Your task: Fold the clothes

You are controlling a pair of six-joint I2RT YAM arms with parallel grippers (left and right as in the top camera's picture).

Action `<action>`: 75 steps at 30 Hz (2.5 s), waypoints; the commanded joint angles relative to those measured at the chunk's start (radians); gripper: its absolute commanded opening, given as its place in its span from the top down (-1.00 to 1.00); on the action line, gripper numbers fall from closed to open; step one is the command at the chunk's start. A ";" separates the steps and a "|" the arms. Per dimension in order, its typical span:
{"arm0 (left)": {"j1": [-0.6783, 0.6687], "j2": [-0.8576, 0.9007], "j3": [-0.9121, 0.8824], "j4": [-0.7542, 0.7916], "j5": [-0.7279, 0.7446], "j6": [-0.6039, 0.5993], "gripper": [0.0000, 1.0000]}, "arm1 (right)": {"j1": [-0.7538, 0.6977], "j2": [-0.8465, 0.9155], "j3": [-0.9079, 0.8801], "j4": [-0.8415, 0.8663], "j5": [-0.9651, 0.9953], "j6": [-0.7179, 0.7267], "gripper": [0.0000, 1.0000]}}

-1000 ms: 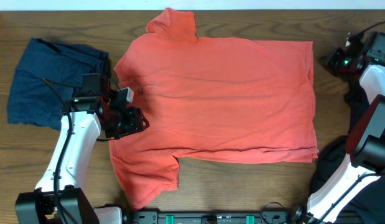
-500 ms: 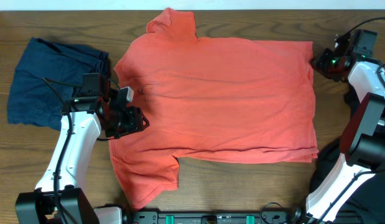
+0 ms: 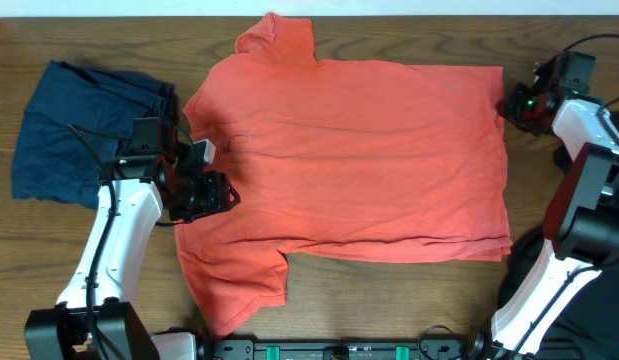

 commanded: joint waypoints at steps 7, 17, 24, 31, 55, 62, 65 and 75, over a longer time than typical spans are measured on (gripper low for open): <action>-0.002 -0.007 0.026 -0.003 0.010 0.010 -0.03 | 0.040 0.036 -0.002 0.026 -0.011 0.006 0.42; -0.002 -0.007 0.026 -0.006 0.010 0.009 -0.04 | 0.041 0.055 -0.008 0.026 0.007 0.006 0.80; -0.002 -0.007 0.026 -0.015 0.010 0.009 -0.04 | 0.027 0.013 0.002 0.039 -0.016 -0.019 0.97; -0.002 -0.007 0.026 -0.010 0.010 0.009 -0.03 | 0.031 -0.055 0.002 0.026 -0.048 -0.277 0.84; -0.002 -0.007 0.026 -0.006 0.010 0.009 -0.03 | 0.003 0.030 0.000 -0.016 -0.026 -0.001 0.65; -0.002 -0.007 0.026 -0.006 0.010 0.009 -0.04 | 0.003 0.044 0.000 0.000 -0.067 -0.009 0.63; -0.002 -0.007 0.026 -0.005 0.010 0.009 -0.03 | 0.005 0.050 0.000 0.000 -0.068 -0.008 0.52; -0.002 -0.007 0.026 -0.007 0.011 0.009 -0.04 | 0.034 0.100 0.000 0.015 -0.067 -0.010 0.69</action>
